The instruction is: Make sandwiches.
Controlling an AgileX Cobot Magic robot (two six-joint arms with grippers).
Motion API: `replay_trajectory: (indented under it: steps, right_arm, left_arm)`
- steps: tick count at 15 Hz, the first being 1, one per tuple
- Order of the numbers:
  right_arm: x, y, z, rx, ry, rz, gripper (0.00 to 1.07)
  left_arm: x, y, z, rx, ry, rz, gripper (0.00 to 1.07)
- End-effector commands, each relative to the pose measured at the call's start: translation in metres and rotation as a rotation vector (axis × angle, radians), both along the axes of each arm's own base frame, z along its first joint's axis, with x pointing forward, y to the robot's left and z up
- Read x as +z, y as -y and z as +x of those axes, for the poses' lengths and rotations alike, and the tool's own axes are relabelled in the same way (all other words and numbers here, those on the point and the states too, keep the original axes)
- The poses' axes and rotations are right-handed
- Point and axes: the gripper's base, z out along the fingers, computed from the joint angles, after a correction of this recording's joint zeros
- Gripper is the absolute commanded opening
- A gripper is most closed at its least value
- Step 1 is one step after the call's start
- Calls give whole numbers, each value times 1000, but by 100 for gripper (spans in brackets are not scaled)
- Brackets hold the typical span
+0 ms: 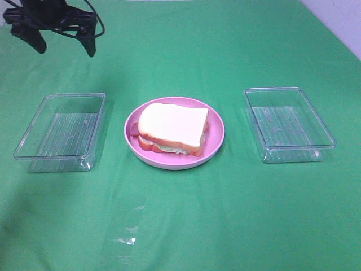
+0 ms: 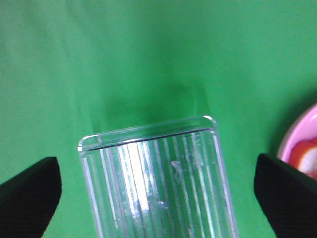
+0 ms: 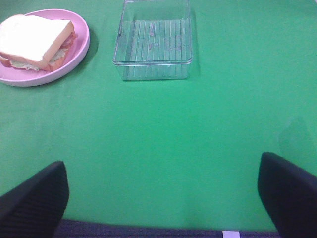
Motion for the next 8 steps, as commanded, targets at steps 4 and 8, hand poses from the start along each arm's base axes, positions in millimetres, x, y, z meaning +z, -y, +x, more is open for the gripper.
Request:
replay_trajectory:
  steps: [4, 8]
  right_arm:
    - [-1, 0, -4, 2, 33, 3, 98]
    - [-1, 0, -4, 2, 33, 3, 98]
  left_arm:
    - [3, -91, -2, 133, -95, -16, 98]
    - [2, -111, -3, 138, -98, -13, 98]
